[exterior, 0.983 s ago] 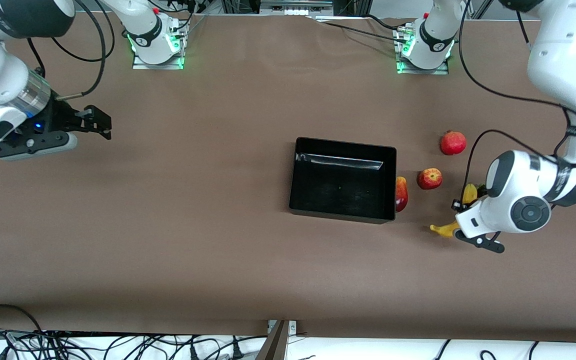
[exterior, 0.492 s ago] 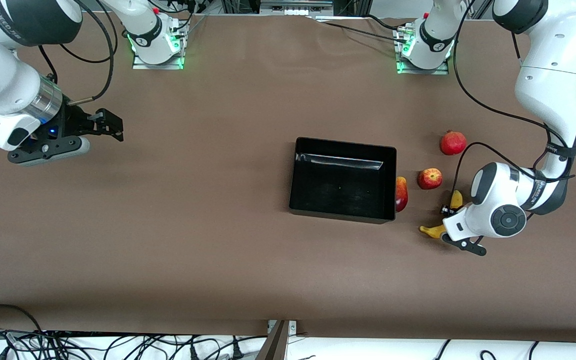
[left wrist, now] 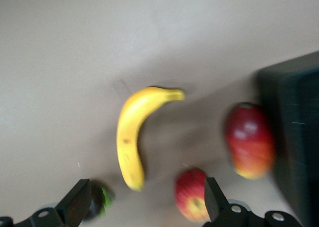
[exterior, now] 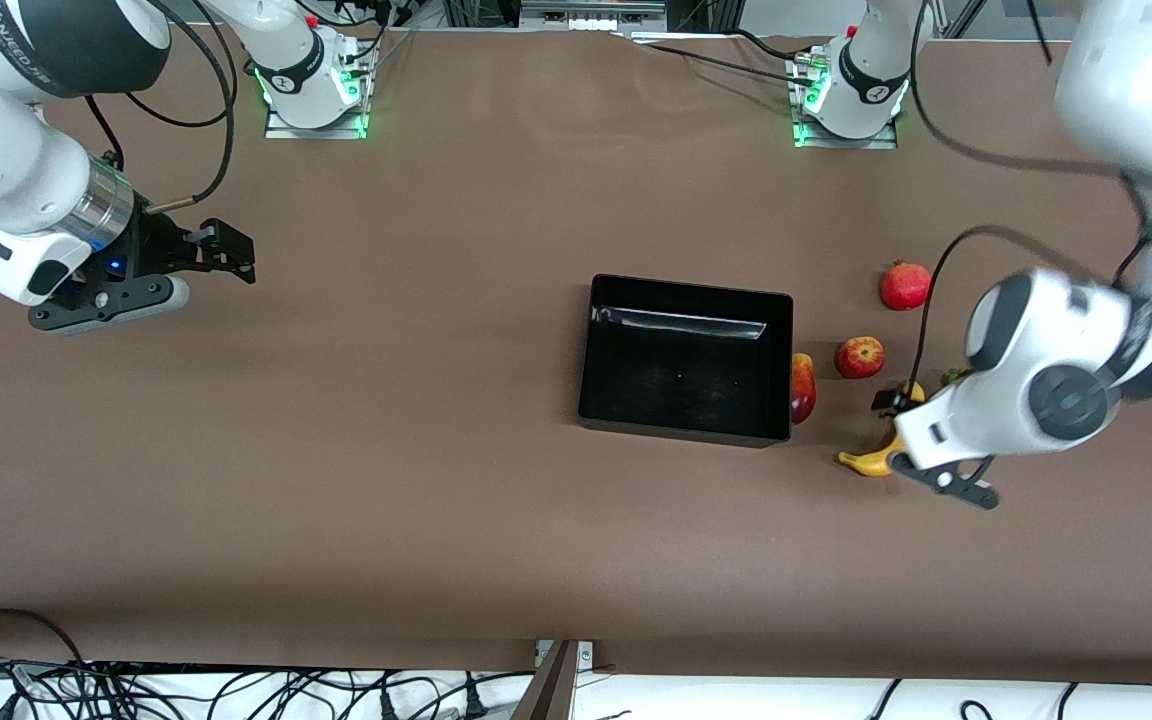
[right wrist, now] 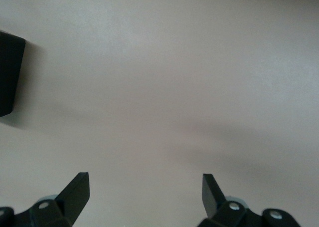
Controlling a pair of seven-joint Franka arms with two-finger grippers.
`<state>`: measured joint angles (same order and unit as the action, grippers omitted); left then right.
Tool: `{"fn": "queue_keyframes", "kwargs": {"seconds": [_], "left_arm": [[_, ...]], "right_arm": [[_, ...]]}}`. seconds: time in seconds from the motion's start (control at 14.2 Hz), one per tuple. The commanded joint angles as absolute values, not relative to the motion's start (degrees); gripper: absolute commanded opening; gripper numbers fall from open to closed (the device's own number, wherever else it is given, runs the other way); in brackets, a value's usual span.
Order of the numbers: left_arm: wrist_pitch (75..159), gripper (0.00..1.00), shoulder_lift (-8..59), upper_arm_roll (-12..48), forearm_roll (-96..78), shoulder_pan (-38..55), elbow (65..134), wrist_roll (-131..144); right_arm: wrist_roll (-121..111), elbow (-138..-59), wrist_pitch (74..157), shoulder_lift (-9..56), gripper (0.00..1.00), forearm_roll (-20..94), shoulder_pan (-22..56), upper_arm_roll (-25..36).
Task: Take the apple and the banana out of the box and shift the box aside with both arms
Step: 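Lift the banana out and lower it onto the table near the apples, then retract the left gripper while the right gripper moves toward the box, then lower the right gripper onto the black box rim and grasp it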
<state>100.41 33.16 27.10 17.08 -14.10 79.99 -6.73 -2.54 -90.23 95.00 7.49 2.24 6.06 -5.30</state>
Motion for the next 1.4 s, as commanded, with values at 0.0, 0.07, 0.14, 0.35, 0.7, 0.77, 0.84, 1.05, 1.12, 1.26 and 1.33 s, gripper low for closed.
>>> {"fn": "queue_keyframes", "kwargs": {"seconds": [0.0, 0.07, 0.14, 0.35, 0.7, 0.77, 0.84, 1.05, 1.12, 1.26, 1.33], "left_arm": [[91.4, 1.0, 26.3, 26.4, 11.7, -14.6, 77.2, -7.2], [87.0, 1.0, 25.8, 26.5, 11.6, -14.5, 73.8, -7.2], [82.1, 1.0, 25.8, 26.7, 11.4, -14.4, 70.8, -7.1], [78.3, 1.0, 20.5, 23.8, 9.1, -12.2, 69.1, -4.5], [96.3, 1.0, -0.1, 1.8, 0.1, 1.4, 96.9, 2.6], [99.4, 1.0, -1.9, 1.3, 0.3, 1.8, 100.3, 2.5], [99.5, 1.0, -1.9, 1.6, 0.7, 1.7, 100.5, 2.5], [96.9, 1.0, -1.1, 2.0, 0.8, 1.7, 99.2, 3.4], [96.9, 1.0, -1.0, 2.1, 0.9, 1.7, 99.2, 3.4], [96.5, 1.0, -0.9, 2.1, 1.0, 1.7, 98.7, 3.4], [96.5, 1.0, -0.9, 2.1, 1.1, 1.7, 98.7, 3.3]], "right_arm": [[-2.3, -89.6, 94.8, 7.6, 1.0, 3.2, 6.2, -5.2], [-2.3, -89.6, 94.8, 7.6, 1.0, 3.2, 6.2, -5.2], [-2.3, -89.6, 94.8, 7.6, 1.0, 3.3, 6.2, -5.2], [-2.3, -89.6, 94.8, 7.6, 1.0, 4.0, 6.2, -5.2], [5.6, -89.0, 95.0, 9.9, 1.0, 4.0, 11.1, -5.2], [8.0, -87.7, 95.0, 11.4, 1.0, 4.0, 12.8, -5.2], [10.9, -86.2, 95.1, 13.3, 1.0, 4.0, 14.7, -5.2], [20.1, -82.7, 98.5, 19.0, 1.0, 4.3, 21.0, -5.2], [23.3, -82.4, 100.9, 20.6, 1.0, 4.4, 23.1, -5.2], [30.1, -82.4, 106.3, 24.0, 1.0, 4.3, 27.1, -5.2], [33.2, -82.4, 108.8, 25.6, 1.0, 4.3, 29.1, -5.2]]}}
